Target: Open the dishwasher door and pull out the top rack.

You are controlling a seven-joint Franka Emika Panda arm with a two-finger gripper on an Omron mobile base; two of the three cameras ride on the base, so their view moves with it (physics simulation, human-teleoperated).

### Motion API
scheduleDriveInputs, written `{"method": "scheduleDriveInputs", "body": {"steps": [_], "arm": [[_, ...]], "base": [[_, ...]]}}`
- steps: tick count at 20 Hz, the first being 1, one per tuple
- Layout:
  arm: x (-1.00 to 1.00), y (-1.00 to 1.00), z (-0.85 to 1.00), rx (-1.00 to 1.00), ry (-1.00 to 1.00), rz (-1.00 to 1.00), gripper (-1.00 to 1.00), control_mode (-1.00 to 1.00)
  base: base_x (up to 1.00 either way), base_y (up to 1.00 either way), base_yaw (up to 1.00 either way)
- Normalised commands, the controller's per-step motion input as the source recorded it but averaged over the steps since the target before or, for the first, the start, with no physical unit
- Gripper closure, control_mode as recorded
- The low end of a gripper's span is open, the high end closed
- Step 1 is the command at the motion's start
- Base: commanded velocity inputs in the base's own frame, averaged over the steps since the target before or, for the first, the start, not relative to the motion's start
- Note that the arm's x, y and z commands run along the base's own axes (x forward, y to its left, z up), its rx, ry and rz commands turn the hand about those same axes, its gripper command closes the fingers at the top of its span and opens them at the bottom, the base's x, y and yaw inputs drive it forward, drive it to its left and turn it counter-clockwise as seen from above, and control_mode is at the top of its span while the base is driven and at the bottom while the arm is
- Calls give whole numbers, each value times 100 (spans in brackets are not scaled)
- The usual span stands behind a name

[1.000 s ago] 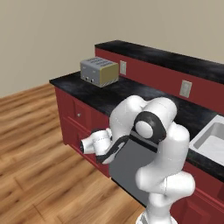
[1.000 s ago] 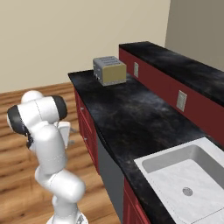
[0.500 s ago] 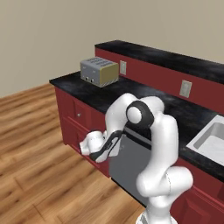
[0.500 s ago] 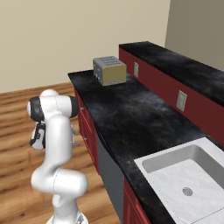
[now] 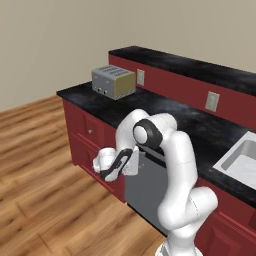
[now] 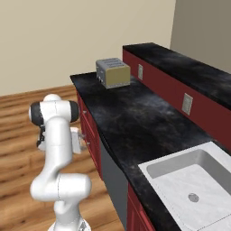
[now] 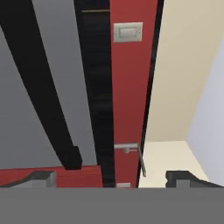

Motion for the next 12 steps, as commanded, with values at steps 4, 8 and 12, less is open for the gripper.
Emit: {"method": "scheduleDriveInputs", "body": {"steps": [4,8,12], "arm": [[21,-28,-5,-2,0,-4,-100,-100],[2,-11,-17,-1,0,9,-100,-100],[0,-9,-15,0,-4,24,-100,-100]], "base": [[0,0,0],[0,0,0],[0,0,0]]}}
